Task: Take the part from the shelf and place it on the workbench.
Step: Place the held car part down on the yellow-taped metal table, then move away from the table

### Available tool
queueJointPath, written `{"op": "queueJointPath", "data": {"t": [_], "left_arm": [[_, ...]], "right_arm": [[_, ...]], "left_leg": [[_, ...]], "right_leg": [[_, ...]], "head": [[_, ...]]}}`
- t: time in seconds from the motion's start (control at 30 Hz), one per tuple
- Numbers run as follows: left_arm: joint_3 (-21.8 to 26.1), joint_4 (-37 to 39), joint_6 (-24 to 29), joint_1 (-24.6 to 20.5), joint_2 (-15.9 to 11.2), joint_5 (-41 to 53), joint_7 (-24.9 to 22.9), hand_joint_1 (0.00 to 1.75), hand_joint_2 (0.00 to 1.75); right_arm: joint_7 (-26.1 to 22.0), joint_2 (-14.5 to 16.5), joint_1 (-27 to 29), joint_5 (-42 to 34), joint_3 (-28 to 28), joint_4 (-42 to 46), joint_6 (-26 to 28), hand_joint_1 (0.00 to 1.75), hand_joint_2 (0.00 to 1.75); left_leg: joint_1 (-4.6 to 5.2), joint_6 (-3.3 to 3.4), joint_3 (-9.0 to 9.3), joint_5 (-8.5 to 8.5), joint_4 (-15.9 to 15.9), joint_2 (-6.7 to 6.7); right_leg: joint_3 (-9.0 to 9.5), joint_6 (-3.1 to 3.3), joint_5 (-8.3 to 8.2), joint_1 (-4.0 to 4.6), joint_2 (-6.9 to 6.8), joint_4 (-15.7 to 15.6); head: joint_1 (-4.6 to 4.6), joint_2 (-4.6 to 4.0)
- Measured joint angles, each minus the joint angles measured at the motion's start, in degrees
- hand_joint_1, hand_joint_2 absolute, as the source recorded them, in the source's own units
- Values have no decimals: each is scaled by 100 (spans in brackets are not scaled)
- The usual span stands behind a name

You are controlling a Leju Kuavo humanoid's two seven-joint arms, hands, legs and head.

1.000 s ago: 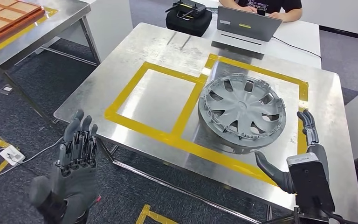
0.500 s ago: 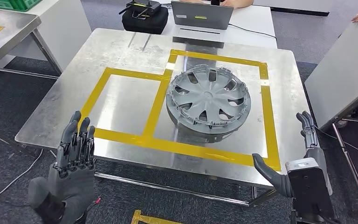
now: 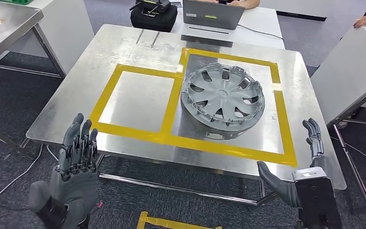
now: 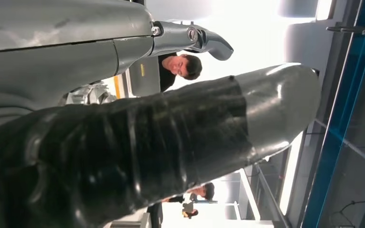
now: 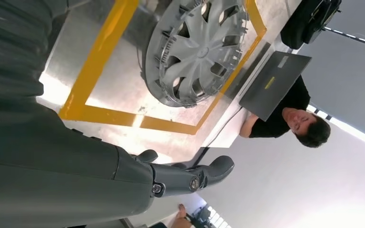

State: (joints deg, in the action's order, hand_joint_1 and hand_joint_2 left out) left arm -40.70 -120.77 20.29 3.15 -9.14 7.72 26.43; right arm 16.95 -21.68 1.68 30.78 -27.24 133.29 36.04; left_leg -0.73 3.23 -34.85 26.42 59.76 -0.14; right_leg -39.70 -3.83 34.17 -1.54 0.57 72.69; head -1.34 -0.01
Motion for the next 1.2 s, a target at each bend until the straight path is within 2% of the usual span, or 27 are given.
{"op": "queueJointPath", "data": {"t": [0.03,0.07,0.1,0.17,0.2,0.23,0.3,0.33,0.37,0.4,0.47,0.5,0.53,0.57,0.6,0.67,0.7,0.73,0.83,0.87,0.9,0.93,1.0,1.03,1.07,1.1,1.2], "left_arm": [[0,1,7,0,0,-2,0,0,0],[0,1,10,-2,0,-5,0,0,0],[0,0,9,-6,1,-11,0,0,0],[0,-1,2,-20,5,-20,0,0,0],[0,-1,-2,-25,7,-22,0,0,0],[0,-1,-5,-31,9,-22,-1,0,0],[0,-2,-11,-45,9,-25,-2,0,0],[0,-3,-17,-54,9,-26,-2,0,0],[-1,-4,-26,-63,9,-28,-3,0,0],[-1,-5,-35,-72,8,-33,-4,0,0],[-2,-3,-51,-81,4,-50,-22,0,0],[-2,-1,-54,-85,2,-59,-35,0,0],[-2,0,-55,-85,0,-66,-51,0,0],[-2,0,-55,-87,0,-71,-66,0,0],[-2,0,-55,-89,0,-78,-81,0,0],[-1,-2,-56,-101,0,-87,-104,0,0],[1,-8,-57,-108,-1,-91,-110,0,0],[2,-15,-59,-114,-1,-93,-114,0,0],[7,-30,-87,-127,2,-99,-134,0,0],[7,-30,-100,-139,3,-100,-146,0,0],[7,-30,-112,-157,5,-101,-158,0,0],[7,-30,-121,-177,7,-101,-168,0,0],[7,-29,-136,-202,5,-101,-185,0,0],[7,-29,-140,-205,5,-101,-193,0,0],[7,-29,-143,-208,4,-101,-203,0,0],[7,-29,-146,-213,4,-101,-211,0,0],[7,-31,-149,-235,5,-101,-239,0,0]], "right_arm": [[-41,0,0,-106,-9,-4,4,0,175],[-115,0,-2,-275,-20,-9,6,0,175],[-223,0,-8,-510,-31,-14,5,0,175],[-478,3,-34,-1067,-55,-31,-4,0,175],[-589,8,-51,-1283,-67,-43,-9,0,175],[-664,12,-66,-1421,-76,-56,-13,0,175],[-730,21,-80,-1531,-89,-85,-16,0,175],[-751,24,-85,-1581,-96,-103,-19,0,175],[-782,31,-89,-1632,-105,-121,-19,0,175],[-834,42,-92,-1688,-115,-144,-10,0,175],[-984,84,-76,-1792,-134,-202,46,0,175],[-1066,109,-57,-1842,-145,-239,86,0,175],[-1137,135,-38,-1889,-157,-277,119,0,175],[-1201,157,-26,-1942,-172,-316,139,0,175],[-1262,178,-19,-2008,-189,-353,149,0,175],[-1386,217,-18,-2143,-222,-413,147,0,175],[-1442,233,-16,-2179,-237,-436,144,0,175],[-1498,247,-16,-2167,-249,-455,144,0,175],[-1847,296,-5,-2186,-280,-508,145,0,175],[-2061,319,2,-2301,-296,-522,136,0,175],[-2289,346,8,-2436,-312,-532,121,0,175],[-2487,373,12,-2555,-328,-541,105,0,175],[-2705,430,21,-2693,-351,-565,90,0,175],[-2775,459,29,-2765,-360,-581,88,0,175],[-2858,489,41,-2873,-368,-599,85,0,175],[-2972,519,53,-3027,-375,-615,76,0,175],[-3334,597,66,-3533,-388,-650,-14,0,175]], "left_leg": [[35,17,-49,-35,1,14],[72,31,-95,-70,1,24],[109,43,-134,-105,0,32],[161,50,-195,-185,-8,48],[162,35,-215,-223,-18,60],[147,10,-228,-259,-31,75],[120,-55,-232,-340,-85,97],[120,-88,-247,-344,-94,90],[124,-123,-292,-267,-44,71],[120,-162,-370,-98,121,49],[64,-252,-573,397,741,21],[29,-298,-633,583,1050,20],[-5,-342,-619,671,1217,22],[-39,-384,-497,657,1171,23],[-73,-426,-271,571,928,24],[-123,-485,227,438,219,-4],[-128,-454,355,410,14,-22],[-123,-402,389,413,-66,-40],[-95,-196,305,325,-8,-24],[-92,-143,288,281,-8,-10],[-94,-99,254,230,-14,4],[-83,-66,209,176,-15,11],[-44,-32,79,63,-10,18],[-20,-23,3,8,-7,21],[6,-16,-67,-41,-4,24],[34,-11,-126,-87,-2,25],[75,-20,-236,-219,-18,32]], "right_leg": [[2,33,45,27,0,127],[111,86,-3,64,0,37],[327,162,-125,112,-1,-263],[792,365,-309,215,-51,-1044],[925,447,-360,259,-84,-1305],[967,506,-374,293,-115,-1433],[953,555,-483,319,-123,-1523],[977,546,-575,301,-123,-1605],[990,536,-673,272,-126,-1692],[989,513,-780,235,-128,-1769],[897,464,-921,190,-132,-1807],[826,435,-977,171,-130,-1800],[751,403,-1023,148,-130,-1786],[674,366,-1065,118,-128,-1762],[595,326,-1102,81,-125,-1724],[444,227,-1143,35,-112,-1591],[387,181,-1152,29,-103,-1527],[349,137,-1164,29,-97,-1479],[291,53,-1213,7,-84,-1469],[235,36,-1124,0,-83,-1394],[145,23,-939,-5,-84,-1202],[42,20,-669,-2,-85,-900],[-128,36,-155,10,-85,-164],[-132,56,-26,20,-85,77],[-42,93,-9,39,-85,123],[147,149,-82,69,-84,-45],[945,419,-327,216,-116,-1168]], "head": [[-26,1],[-45,0],[-60,1],[-51,1],[-33,1],[-21,0],[-48,0],[-74,0],[-77,1],[-63,1],[5,1],[37,1],[61,1],[79,1],[96,1],[150,0],[175,0],[182,-1],[120,0],[93,0],[60,0],[21,0],[-54,0],[-79,1],[-96,1],[-109,1],[-102,0]]}}
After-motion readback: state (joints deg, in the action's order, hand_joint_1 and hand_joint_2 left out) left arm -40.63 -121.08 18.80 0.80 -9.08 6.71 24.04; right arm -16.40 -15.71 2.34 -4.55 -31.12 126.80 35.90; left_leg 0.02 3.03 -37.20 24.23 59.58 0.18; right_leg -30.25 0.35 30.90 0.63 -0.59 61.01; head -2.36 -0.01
